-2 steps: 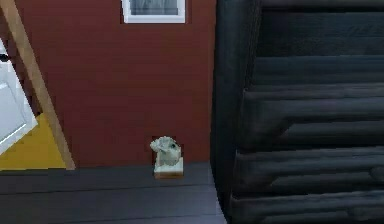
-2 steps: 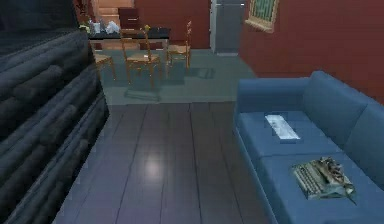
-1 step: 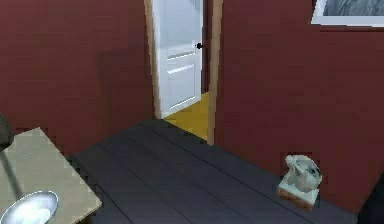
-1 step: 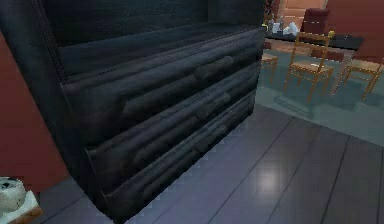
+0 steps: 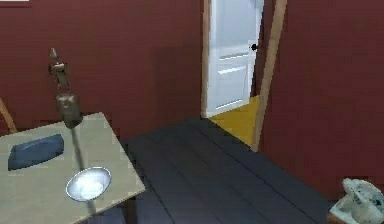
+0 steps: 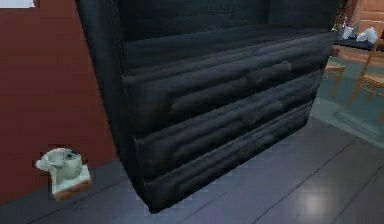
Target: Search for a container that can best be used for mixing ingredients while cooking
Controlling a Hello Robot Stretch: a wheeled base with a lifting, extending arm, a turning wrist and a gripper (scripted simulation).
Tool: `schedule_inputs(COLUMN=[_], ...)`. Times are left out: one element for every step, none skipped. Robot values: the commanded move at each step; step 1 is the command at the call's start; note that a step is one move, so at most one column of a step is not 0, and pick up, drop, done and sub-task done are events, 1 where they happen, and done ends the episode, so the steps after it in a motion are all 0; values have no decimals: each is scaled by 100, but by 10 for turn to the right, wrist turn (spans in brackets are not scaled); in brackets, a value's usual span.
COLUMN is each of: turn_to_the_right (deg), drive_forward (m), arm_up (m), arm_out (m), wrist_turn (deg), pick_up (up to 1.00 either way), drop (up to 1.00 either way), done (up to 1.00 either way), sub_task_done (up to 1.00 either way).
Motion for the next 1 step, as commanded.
schedule_inputs(turn_to_the_right=[0], drive_forward=[5], arm_up=[0], arm_out=[0], wrist_turn=[0], pick_up=[0], drop=[0], done=[0], sub_task_done=[0])
